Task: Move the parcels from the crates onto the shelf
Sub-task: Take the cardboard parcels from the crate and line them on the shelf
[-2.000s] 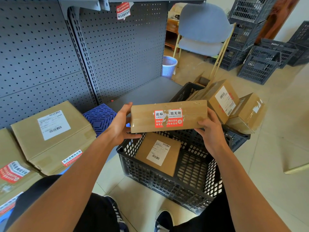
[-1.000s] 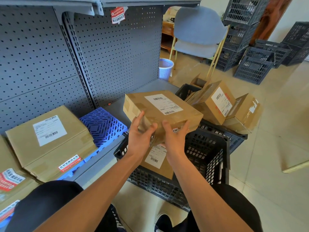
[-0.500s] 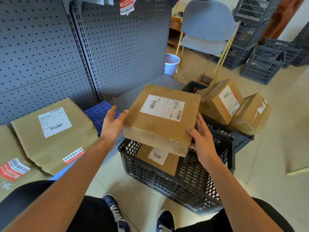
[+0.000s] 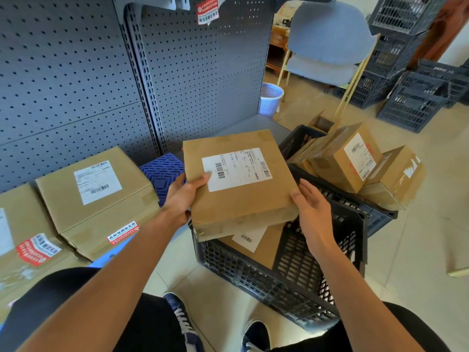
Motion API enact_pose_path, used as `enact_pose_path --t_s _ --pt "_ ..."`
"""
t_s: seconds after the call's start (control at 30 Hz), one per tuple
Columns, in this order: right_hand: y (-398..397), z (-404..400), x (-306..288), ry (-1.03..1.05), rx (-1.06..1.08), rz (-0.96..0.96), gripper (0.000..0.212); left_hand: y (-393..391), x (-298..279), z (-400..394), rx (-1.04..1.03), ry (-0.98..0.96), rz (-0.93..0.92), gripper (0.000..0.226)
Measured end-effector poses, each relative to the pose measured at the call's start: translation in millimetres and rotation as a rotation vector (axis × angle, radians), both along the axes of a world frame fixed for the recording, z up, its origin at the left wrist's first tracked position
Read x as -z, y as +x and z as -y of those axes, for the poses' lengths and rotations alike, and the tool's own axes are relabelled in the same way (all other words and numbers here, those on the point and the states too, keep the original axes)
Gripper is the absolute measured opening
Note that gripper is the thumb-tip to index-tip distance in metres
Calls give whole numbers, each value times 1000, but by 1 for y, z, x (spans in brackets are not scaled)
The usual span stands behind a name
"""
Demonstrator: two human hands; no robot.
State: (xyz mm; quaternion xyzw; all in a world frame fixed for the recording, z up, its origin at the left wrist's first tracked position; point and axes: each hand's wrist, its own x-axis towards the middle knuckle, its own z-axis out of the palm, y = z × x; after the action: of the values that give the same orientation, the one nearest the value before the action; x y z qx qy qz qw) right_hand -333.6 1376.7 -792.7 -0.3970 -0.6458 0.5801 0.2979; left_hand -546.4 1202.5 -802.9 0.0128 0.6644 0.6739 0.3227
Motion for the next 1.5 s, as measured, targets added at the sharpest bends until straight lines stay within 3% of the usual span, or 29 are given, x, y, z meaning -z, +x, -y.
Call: enact_pose_path --t_s 0.1,0.27,0.47,0.63,0.73,0.93,1.07,1.33,1.5 --pt "-9 13 -2 30 13 37 64 9 3 -6 -113 10 -8 89" --pt "-32 50 -2 28 -167 23 82 24 2 -17 -251 -24 -48 125" --pt "-63 76 12 -26 -141 6 106 50 5 -28 -293 55 -239 116" --pt "-76 80 13 -32 -80 -53 105 48 4 -16 -316 127 -260 118" --pt "-82 81 12 -78 -82 -77 101 41 5 0 -272 181 -243 96" --pt "-88 84 11 -286 -91 -150 98 16 -14 49 -336 26 -345 78" --pt "-90 97 6 -184 -215 -96 92 -11 -26 96 -431 -78 -549 77" --pt "-103 128 7 72 -502 45 83 -29 -16 153 -223 -424 -711 76" --pt "-114 142 5 261 -555 74 69 -19 -16 181 -153 -549 -878 60"
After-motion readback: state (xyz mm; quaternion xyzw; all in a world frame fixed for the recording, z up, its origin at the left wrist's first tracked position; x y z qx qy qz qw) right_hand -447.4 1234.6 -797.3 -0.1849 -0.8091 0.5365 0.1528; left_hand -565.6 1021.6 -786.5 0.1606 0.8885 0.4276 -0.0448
